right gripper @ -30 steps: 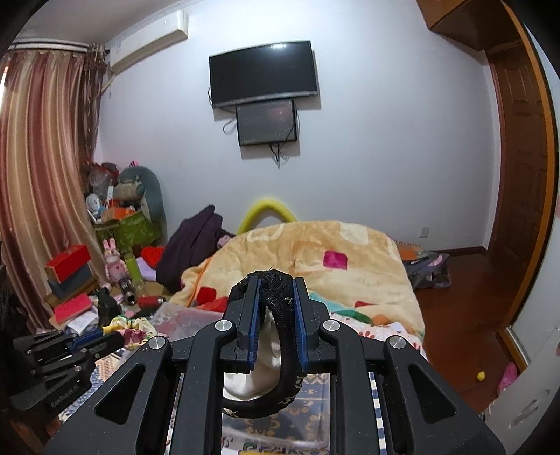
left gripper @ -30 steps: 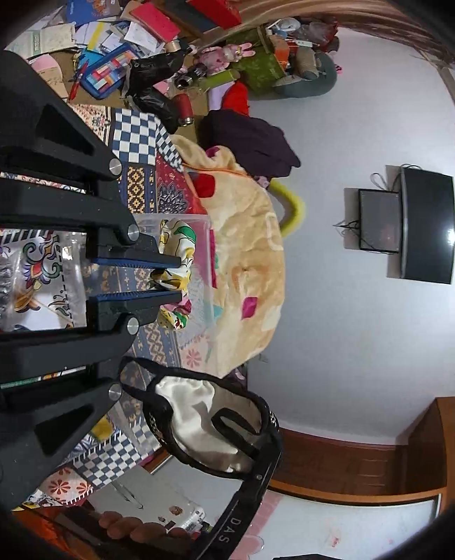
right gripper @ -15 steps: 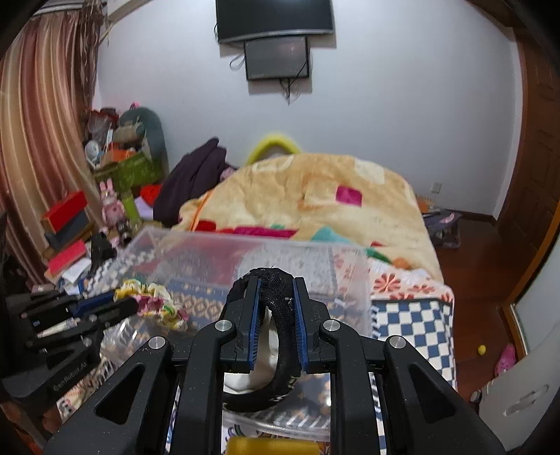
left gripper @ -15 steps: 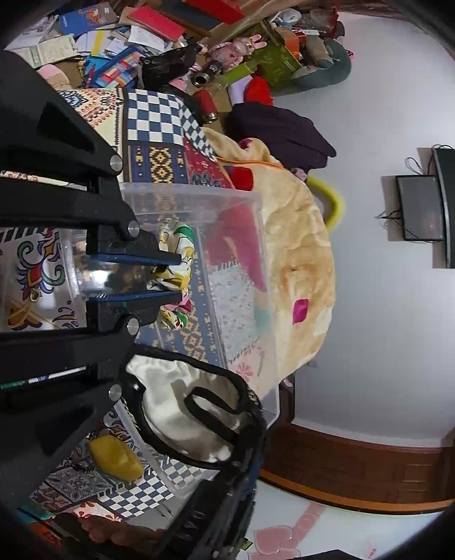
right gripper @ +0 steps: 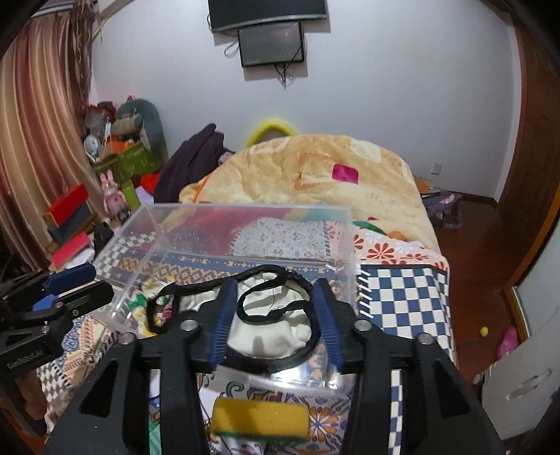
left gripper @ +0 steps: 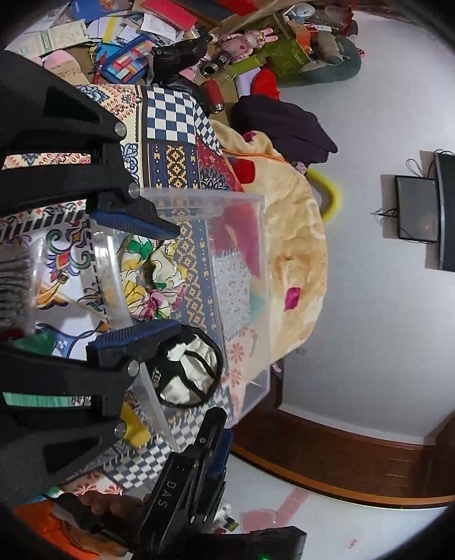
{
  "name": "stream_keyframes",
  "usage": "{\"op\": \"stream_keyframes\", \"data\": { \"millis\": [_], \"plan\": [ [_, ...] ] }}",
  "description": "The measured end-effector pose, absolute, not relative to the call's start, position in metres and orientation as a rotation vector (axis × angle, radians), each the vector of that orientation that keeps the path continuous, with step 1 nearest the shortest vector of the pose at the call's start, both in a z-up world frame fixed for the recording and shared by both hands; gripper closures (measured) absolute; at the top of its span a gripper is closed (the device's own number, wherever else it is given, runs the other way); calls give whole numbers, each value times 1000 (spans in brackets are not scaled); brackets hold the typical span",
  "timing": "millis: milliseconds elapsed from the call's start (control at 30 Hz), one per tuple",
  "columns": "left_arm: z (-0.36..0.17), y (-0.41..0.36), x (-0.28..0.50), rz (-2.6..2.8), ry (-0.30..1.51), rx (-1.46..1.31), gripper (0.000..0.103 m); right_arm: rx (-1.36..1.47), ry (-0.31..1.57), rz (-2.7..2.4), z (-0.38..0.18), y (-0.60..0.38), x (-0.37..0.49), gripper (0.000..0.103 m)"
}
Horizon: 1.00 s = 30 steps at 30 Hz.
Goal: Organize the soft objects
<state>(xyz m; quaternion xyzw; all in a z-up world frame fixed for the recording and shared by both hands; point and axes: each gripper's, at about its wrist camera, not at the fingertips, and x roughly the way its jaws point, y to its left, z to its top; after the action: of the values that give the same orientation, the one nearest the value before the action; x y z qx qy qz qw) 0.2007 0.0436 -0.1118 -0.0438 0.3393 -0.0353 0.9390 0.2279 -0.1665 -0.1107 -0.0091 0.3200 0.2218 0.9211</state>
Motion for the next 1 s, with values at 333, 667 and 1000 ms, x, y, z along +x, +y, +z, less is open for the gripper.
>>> {"op": "stream_keyframes", "data": {
  "millis": [333, 667, 1000],
  "plan": [
    [-86, 51, 155, -85, 615, -95, 41, -36, 559, 474, -90, -180, 187, 30],
    [-114, 48, 126, -86, 687, -71, 35, -75, 596, 466, -117, -181, 161, 23],
    [-163, 52, 110, -97, 816, -142, 35, -77, 715, 462, -157, -180, 168, 23]
  ]
}}
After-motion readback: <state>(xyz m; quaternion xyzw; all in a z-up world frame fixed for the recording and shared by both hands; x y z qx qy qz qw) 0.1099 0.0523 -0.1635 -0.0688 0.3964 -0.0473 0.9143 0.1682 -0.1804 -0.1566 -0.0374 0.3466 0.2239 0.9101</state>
